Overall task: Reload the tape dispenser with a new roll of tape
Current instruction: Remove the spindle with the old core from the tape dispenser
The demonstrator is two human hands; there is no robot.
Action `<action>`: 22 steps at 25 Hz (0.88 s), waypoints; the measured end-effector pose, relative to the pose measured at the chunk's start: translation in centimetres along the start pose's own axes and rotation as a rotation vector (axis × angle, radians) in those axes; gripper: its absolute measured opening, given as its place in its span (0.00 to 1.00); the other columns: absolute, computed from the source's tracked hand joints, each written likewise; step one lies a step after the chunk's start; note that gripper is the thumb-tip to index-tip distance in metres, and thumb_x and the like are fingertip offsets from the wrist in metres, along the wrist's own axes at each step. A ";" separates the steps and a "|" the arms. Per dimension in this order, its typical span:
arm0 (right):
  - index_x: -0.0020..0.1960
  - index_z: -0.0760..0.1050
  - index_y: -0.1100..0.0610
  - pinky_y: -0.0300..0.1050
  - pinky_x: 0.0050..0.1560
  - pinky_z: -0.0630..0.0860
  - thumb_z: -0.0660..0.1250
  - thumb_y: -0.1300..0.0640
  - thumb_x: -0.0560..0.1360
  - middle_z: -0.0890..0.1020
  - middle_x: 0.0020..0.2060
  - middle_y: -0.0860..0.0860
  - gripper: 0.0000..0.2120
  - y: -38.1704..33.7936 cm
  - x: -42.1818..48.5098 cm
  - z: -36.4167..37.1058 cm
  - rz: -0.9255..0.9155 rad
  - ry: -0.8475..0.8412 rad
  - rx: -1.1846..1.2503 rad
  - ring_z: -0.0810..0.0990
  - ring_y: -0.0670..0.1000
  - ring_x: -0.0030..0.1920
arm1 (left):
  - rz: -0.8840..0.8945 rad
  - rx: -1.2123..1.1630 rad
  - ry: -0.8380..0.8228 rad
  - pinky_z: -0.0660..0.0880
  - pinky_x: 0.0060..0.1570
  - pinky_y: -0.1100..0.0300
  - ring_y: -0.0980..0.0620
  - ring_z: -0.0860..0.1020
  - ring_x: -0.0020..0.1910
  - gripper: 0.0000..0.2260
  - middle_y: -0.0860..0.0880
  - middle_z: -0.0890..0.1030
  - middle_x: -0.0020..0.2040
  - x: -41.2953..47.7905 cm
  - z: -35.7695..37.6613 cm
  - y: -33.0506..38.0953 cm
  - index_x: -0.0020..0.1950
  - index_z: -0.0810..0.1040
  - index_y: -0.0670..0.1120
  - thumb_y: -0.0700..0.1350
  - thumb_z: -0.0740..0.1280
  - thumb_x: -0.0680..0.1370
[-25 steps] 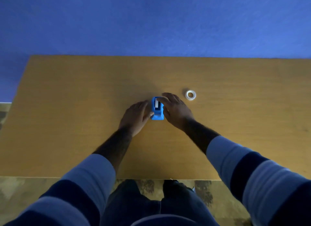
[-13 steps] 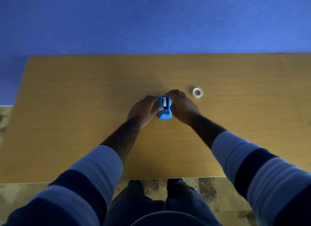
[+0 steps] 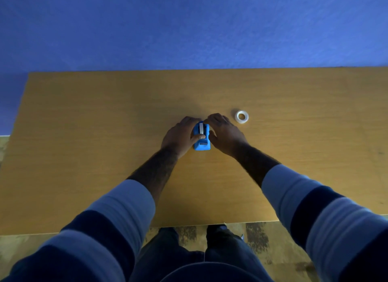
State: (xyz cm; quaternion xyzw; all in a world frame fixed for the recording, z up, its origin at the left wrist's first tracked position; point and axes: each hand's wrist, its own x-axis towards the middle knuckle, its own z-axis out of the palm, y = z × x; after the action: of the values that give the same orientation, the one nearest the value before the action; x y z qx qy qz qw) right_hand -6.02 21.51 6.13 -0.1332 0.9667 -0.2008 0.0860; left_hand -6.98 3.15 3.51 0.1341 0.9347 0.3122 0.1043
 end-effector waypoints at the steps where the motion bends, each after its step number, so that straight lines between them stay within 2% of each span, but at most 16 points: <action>1: 0.68 0.72 0.54 0.46 0.54 0.79 0.68 0.59 0.77 0.75 0.67 0.53 0.20 0.1 0.0 0.1 0.001 0.003 0.009 0.74 0.53 0.65 | 0.001 0.006 0.001 0.75 0.54 0.58 0.54 0.78 0.60 0.24 0.54 0.77 0.66 0.1 0.1 0.1 0.71 0.73 0.51 0.53 0.73 0.76; 7: 0.67 0.72 0.52 0.52 0.52 0.80 0.68 0.56 0.77 0.76 0.64 0.51 0.19 -0.3 0.0 0.3 0.010 0.022 0.074 0.75 0.52 0.63 | -0.029 -0.007 -0.021 0.74 0.56 0.57 0.54 0.77 0.63 0.26 0.55 0.75 0.69 0.1 -0.1 0.0 0.73 0.71 0.52 0.53 0.72 0.77; 13: 0.68 0.72 0.54 0.50 0.53 0.80 0.74 0.56 0.72 0.75 0.63 0.51 0.25 -0.9 0.8 0.4 0.008 -0.044 -0.013 0.74 0.52 0.62 | -0.029 -0.050 -0.144 0.76 0.65 0.47 0.52 0.72 0.70 0.31 0.54 0.68 0.77 -1.3 -0.5 -1.0 0.80 0.60 0.54 0.49 0.67 0.79; 22: 0.66 0.73 0.54 0.49 0.52 0.80 0.75 0.55 0.72 0.77 0.61 0.52 0.24 -1.1 1.8 0.6 0.031 -0.028 -0.072 0.76 0.52 0.60 | -0.011 -0.015 -0.149 0.77 0.64 0.48 0.52 0.73 0.70 0.32 0.51 0.68 0.76 -1.3 -0.6 -0.8 0.81 0.59 0.51 0.48 0.68 0.80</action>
State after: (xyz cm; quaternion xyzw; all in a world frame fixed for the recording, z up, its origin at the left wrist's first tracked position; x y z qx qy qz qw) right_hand -7.34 19.81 5.79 -0.1240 0.9739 -0.1628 0.0977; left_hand -6.08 1.78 3.64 0.1509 0.9228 0.3075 0.1763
